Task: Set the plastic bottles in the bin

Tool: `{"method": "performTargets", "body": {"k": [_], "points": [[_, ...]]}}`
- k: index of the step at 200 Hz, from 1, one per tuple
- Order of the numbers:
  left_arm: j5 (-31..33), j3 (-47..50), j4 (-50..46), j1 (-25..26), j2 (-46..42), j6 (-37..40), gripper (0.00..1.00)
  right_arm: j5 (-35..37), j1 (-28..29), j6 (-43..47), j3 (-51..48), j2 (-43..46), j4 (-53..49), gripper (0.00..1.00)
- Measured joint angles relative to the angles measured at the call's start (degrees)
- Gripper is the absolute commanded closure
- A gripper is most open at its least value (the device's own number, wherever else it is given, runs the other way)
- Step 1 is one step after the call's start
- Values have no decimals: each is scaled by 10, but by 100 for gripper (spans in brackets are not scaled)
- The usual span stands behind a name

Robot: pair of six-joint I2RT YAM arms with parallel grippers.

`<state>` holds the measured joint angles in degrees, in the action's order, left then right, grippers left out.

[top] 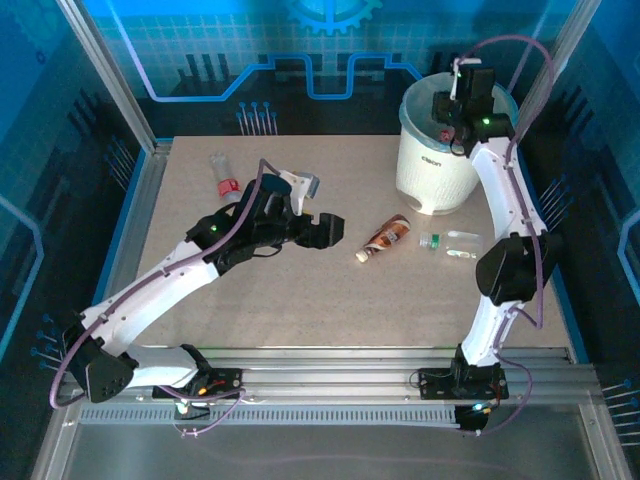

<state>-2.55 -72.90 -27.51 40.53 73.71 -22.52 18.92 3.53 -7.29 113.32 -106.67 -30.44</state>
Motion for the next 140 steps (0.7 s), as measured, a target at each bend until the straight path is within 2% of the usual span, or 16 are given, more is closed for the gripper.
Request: {"method": "performTargets", "body": {"k": [12,31,95,140], "points": [[0,0,0,0,4,0,8,0,-10,-9,-36,14,9,27],[1,0,3,3,12,0,8,2,-17,-24,-57,26,16,23],[4,0,7,18,24,1,8,6,-20,-32,-80,82,42,23],[9,0,9,20,28,1,7,-9,-22,-33,-78,84,37,28]]}}
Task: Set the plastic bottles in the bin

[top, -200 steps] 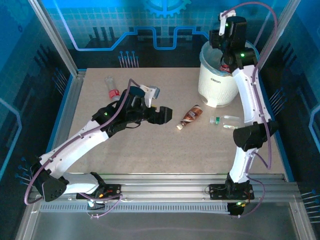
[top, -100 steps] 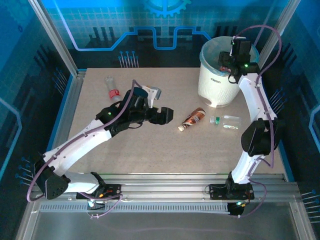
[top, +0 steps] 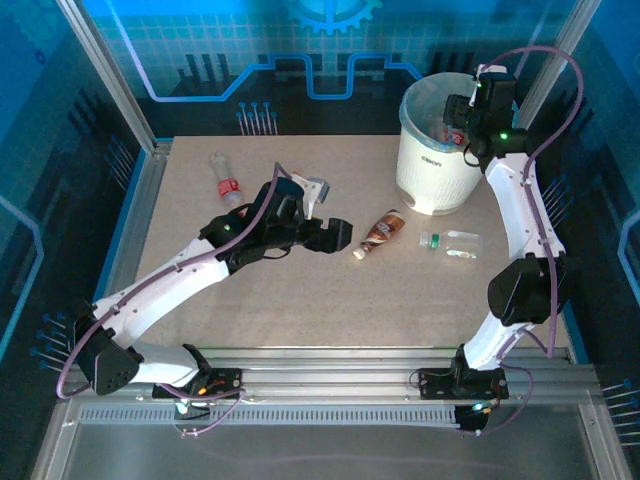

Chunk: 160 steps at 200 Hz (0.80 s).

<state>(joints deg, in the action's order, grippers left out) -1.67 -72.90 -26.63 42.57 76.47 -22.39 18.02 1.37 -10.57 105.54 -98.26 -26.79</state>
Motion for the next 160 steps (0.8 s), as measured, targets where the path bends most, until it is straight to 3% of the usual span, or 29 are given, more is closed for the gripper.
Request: {"method": "performTargets", "body": {"k": [60,101,122,160], "points": [[7,0,0,0,1,15,5,-86,29,-13,23,4,-73,27],[24,0,-1,0,-5,45,4,-128,100,-32,8,90,-147,21],[26,11,6,0,-27,59,4,-134,104,-60,-82,196,-153,19],[33,34,19,32,-54,115,3,-126,63,-144,-347,399,-143,17]]}}
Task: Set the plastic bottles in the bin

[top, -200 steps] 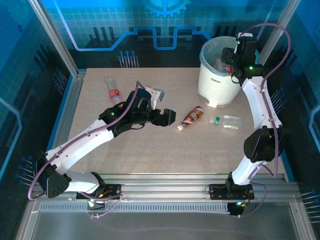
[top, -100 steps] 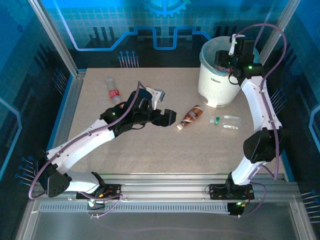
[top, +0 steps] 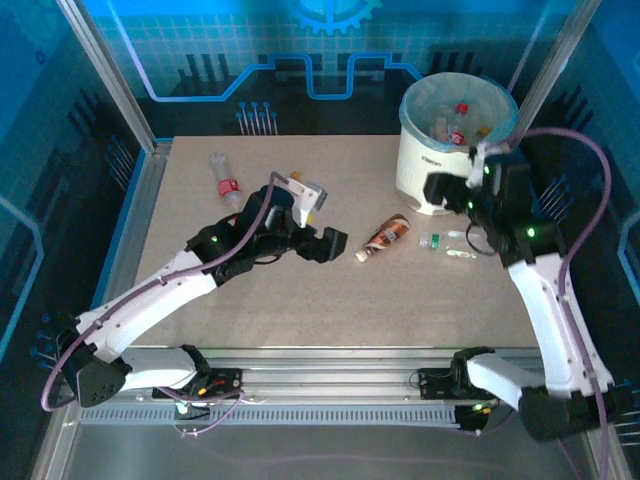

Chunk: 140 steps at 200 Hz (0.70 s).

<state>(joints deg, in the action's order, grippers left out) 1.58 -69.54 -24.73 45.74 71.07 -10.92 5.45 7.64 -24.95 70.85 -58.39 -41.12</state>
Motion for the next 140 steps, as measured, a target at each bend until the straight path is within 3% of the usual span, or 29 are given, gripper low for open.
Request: {"method": "performTargets", "body": {"k": [22,57,101,140], "points": [[1,3,10,47,2,54,1,3,-53,-50,-116,56,-4,15],[-3,3,30,123,40,168,1,0,-120,-107,-178,53,-10,9],[-53,2,24,210,103,319,1,-16,-177,-194,-192,-56,3,4],[-90,5,37,218,101,368,1,-12,-183,-254,-192,-128,36,0]]}}
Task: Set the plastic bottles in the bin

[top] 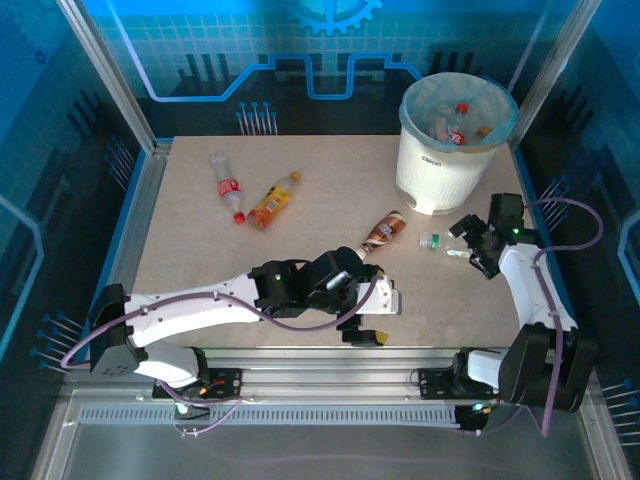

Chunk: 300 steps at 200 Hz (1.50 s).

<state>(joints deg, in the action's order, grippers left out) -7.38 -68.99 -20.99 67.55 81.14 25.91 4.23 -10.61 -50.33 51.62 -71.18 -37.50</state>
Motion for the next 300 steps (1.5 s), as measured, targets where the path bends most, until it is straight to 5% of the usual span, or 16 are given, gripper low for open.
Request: {"method": "performTargets", "body": {"k": [198,266,300], "points": [[-21,32,7,0,-10,71,1,14,-15,-131,99,-270,53,0],[-12,33,7,0,-10,71,1,11,-15,-138,93,-278,80,34],[23,35,24,0,-12,57,1,15,-14,-126,54,-217,83,38]]}}
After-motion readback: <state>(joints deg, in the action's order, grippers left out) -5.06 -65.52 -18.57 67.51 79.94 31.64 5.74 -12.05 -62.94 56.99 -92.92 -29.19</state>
